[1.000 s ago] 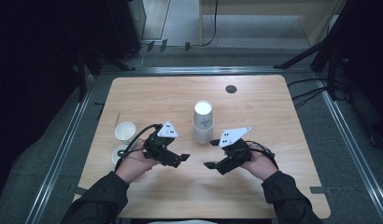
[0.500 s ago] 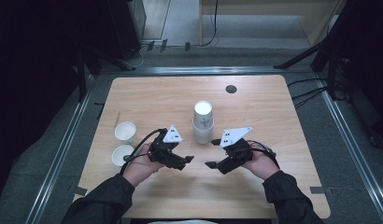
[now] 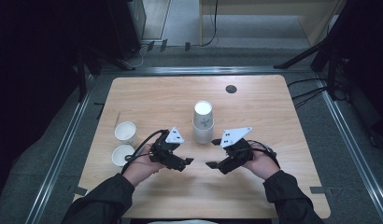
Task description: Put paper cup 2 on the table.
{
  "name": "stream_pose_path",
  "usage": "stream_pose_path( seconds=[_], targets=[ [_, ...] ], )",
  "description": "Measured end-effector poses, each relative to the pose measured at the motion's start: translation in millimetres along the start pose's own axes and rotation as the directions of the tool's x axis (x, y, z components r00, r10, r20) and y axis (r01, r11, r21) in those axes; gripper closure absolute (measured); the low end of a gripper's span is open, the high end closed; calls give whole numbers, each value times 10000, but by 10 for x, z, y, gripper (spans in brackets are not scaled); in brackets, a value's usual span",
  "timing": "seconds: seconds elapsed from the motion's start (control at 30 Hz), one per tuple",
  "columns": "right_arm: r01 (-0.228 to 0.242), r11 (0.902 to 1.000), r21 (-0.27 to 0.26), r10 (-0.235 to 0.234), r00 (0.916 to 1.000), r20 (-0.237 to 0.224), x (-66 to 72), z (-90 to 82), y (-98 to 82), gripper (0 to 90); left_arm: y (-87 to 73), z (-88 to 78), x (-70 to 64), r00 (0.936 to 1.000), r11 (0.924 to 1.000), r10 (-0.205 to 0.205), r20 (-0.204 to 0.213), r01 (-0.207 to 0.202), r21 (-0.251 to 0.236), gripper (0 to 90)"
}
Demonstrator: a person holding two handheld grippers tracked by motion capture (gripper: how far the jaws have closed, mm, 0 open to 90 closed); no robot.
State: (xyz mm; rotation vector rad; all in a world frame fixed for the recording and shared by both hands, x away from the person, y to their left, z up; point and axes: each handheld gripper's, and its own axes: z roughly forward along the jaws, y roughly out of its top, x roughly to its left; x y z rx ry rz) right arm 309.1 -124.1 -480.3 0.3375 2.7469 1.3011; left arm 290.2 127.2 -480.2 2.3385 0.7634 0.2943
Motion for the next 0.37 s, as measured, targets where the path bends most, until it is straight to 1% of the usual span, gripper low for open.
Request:
stream_pose_path(
  seconds=[0.13,0.23,0.3,0.37],
  targets=[
    [3,10000,23,-3,10000,-20,0,-4,-3,194,-1,5,3,10000,10000,-12,-70,12,4,138],
    [53,9999,96,-53,10000,-24,-6,-5,-7,194,0,4,8,9994,9999,-24,-356,21,-103,138],
    [66,9998,174,-64,9999,-129,-5,-2,-13,196,-1,0,26,9992,9998,-131,-372,125,-157,138],
    [259,9992,298,-255,9996,-158,-2,6,-22,197,-7,8,34,9991,9998,-163,-403,160,-77,138]
  ],
)
